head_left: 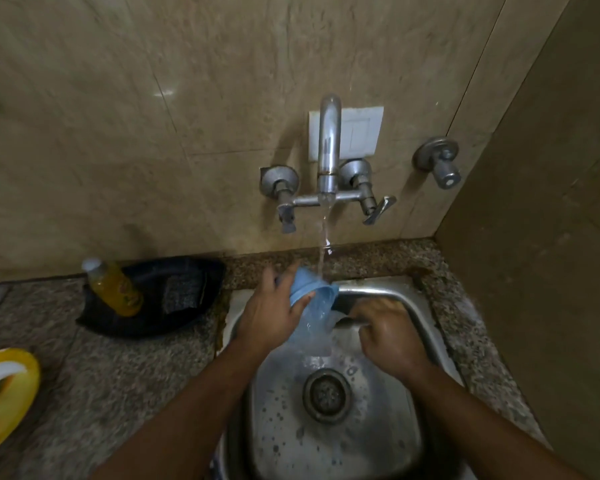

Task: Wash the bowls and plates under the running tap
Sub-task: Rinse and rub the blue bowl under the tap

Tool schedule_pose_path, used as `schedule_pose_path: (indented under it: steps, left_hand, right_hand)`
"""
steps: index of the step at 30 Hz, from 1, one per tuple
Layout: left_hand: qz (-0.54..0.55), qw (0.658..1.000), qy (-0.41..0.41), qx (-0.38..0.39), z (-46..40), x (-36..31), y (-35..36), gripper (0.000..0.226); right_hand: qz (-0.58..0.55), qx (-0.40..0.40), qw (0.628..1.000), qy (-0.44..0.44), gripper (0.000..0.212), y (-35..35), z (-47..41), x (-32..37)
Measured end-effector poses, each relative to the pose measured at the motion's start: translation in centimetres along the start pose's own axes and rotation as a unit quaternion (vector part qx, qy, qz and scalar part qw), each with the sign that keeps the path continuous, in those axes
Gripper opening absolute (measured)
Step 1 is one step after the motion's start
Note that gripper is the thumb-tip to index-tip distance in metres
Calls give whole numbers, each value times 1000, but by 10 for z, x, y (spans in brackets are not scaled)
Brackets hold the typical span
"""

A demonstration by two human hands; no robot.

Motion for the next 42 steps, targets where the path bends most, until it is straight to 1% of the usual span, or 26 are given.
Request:
schedule_pose_path:
  steps: [2, 4, 8, 10, 14, 16, 18, 21, 22, 23, 24, 25, 26, 27, 28, 29, 30, 31, 33, 35, 36, 38, 39, 40, 42]
  left_hand:
    - [-79, 996, 43, -18, 12, 2, 2, 68]
    - [-142, 985, 80, -50, 20, 3, 2, 70]
    - [-220, 957, 165, -96, 33, -2, -6, 71]
    - [-236, 943, 208, -111, 38, -5, -11, 72]
    - [-244, 926, 264, -117, 47, -6, -16, 72]
    - [-248, 917, 287, -124, 51, -6, -17, 70]
    - [-252, 915, 292, -115, 51, -2, -15, 69]
    - [-244, 927, 265, -107, 54, 4, -9, 67]
    - [-239, 934, 246, -95, 54, 6, -8, 66]
    - [-229, 948, 208, -81, 53, 6, -7, 65]
    - [-202, 967, 142, -61, 51, 8, -7, 62]
    - [-147, 987, 48, -42, 46, 10, -9, 57]
    - [-65, 996, -63, -18, 40, 13, -9, 52]
    - [37, 985, -169, -9, 34, 16, -10, 48]
    - [149, 958, -247, -12, 29, 18, -9, 46]
    - [253, 921, -294, -19, 24, 20, -6, 47]
    - [329, 890, -316, -23, 19, 18, -3, 48]
    - [374, 870, -320, -19, 15, 15, 0, 49]
    - [419, 855, -306, -5, 5, 10, 6, 48]
    - [435, 852, -291, -6, -4, 7, 11, 43]
    - [440, 851, -286, -13, -9, 6, 13, 43]
    - [448, 849, -279, -16, -17, 3, 13, 46]
    - [452, 850, -269, -22, -22, 0, 15, 41]
    - [449, 857, -253, -29, -26, -4, 16, 32]
    - [423, 881, -209, -36, -32, -14, 16, 22]
  right_hand:
    - [25, 21, 999, 19, 28, 6, 3, 0]
    - [19, 27, 999, 22, 26, 10, 7, 3]
    - [6, 35, 999, 42, 25, 18, 13, 4]
    - [2, 42, 998, 52, 24, 21, 17, 3]
    - [13, 54, 997, 56, 26, 23, 22, 5]
    - [16, 55, 997, 58, 27, 22, 24, 6]
    - [22, 54, 997, 60, 26, 22, 25, 6]
    - [27, 56, 996, 57, 25, 21, 26, 9]
    - [30, 56, 996, 55, 25, 20, 25, 10]
    - [33, 60, 996, 54, 25, 20, 24, 11]
    - [33, 60, 996, 54, 25, 19, 23, 11]
    - [26, 55, 997, 56, 26, 17, 22, 11]
    - [11, 45, 997, 61, 26, 15, 21, 10]
    - [-10, 33, 997, 66, 26, 13, 20, 11]
    - [-35, 23, 997, 70, 27, 11, 18, 12]
    - [-57, 13, 996, 68, 28, 10, 16, 15]
    - [-76, 4, 996, 54, 29, 9, 14, 20]
    - [-86, 2, 996, 31, 31, 7, 10, 27]
    - [-58, 27, 998, -17, 37, 7, 0, 40]
    - [27, 57, 997, -32, 39, 5, -14, 46]
    - [70, 68, 995, -35, 36, 5, -19, 48]
    - [161, 78, 981, -70, 27, 8, -24, 55]
    - [192, 89, 973, -87, 24, 12, -24, 58]
    - [190, 97, 972, -98, 22, 19, -22, 62]
    - [87, 113, 987, -80, 26, 31, -20, 71]
Point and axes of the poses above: each hand's wrist, its own z-axis away from the middle knuckle, its own y-axis out of the palm, x = y × z, the point moved 2 cm from there along -z, towards the middle knuckle, and after that the axes turned 7 degrees about y, right-handed, at the moved point
